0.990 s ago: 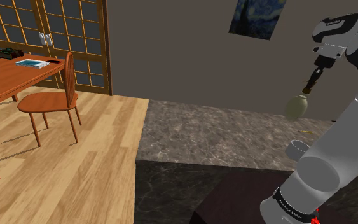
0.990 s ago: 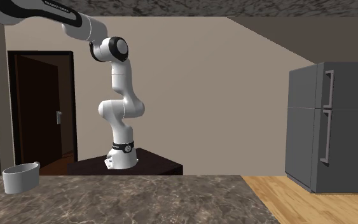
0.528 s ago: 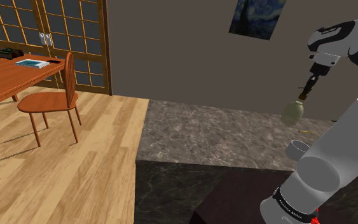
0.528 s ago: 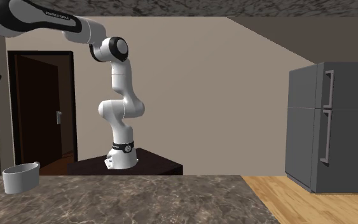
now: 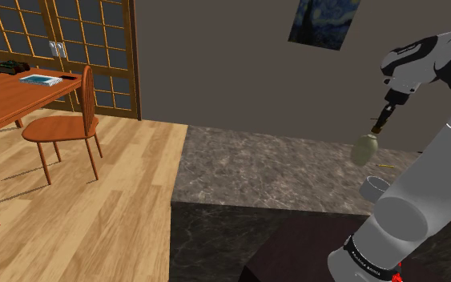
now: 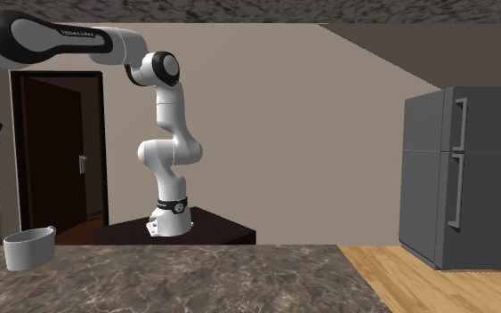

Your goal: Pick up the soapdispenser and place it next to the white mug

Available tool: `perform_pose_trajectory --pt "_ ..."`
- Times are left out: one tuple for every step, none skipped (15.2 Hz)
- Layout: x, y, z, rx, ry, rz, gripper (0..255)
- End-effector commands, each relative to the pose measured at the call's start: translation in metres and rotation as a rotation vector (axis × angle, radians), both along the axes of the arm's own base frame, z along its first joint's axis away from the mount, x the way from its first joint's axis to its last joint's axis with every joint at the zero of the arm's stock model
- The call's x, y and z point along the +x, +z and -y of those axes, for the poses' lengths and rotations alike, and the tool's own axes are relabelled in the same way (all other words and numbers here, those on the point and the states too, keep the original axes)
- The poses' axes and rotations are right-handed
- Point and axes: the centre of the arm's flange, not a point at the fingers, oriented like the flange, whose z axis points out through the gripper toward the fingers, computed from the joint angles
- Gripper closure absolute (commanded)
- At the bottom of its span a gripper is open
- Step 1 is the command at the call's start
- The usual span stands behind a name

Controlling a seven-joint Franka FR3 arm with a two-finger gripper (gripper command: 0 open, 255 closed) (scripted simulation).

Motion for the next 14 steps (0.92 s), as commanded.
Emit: perform_pose_trajectory --pt "0.0 -0.01 0.0 -0.001 0.0 0.0 255" --pt "0.0 -0.016 0.0 -0.001 0.0 0.0 255" --pt "0.0 -0.021 0.0 -0.001 0.0 0.0 255" --pt "0.0 -0.026 0.0 -0.001 0.0 0.0 255" --pt "0.0 -0.032 0.0 -0.001 0.0 0.0 255" --pt "0.0 -0.037 0.0 -0.001 0.0 0.0 255" --pt "0.0 -0.042 0.0 -0.001 0.0 0.0 255" --pt "0.0 -0.047 0.0 -0.001 0.0 0.0 255" --pt "0.0 -0.053 0.0 -0.001 0.0 0.0 255" --pt "0.0 -0.058 0.0 -0.001 0.0 0.0 255" --pt "0.0 -0.062 0.0 -0.001 0.0 0.0 255" --pt "0.0 -0.062 0.0 -0.001 0.0 0.0 255" --pt "0.0 -0.062 0.0 -0.001 0.0 0.0 255" --pt "0.0 -0.062 0.0 -0.001 0.0 0.0 255"
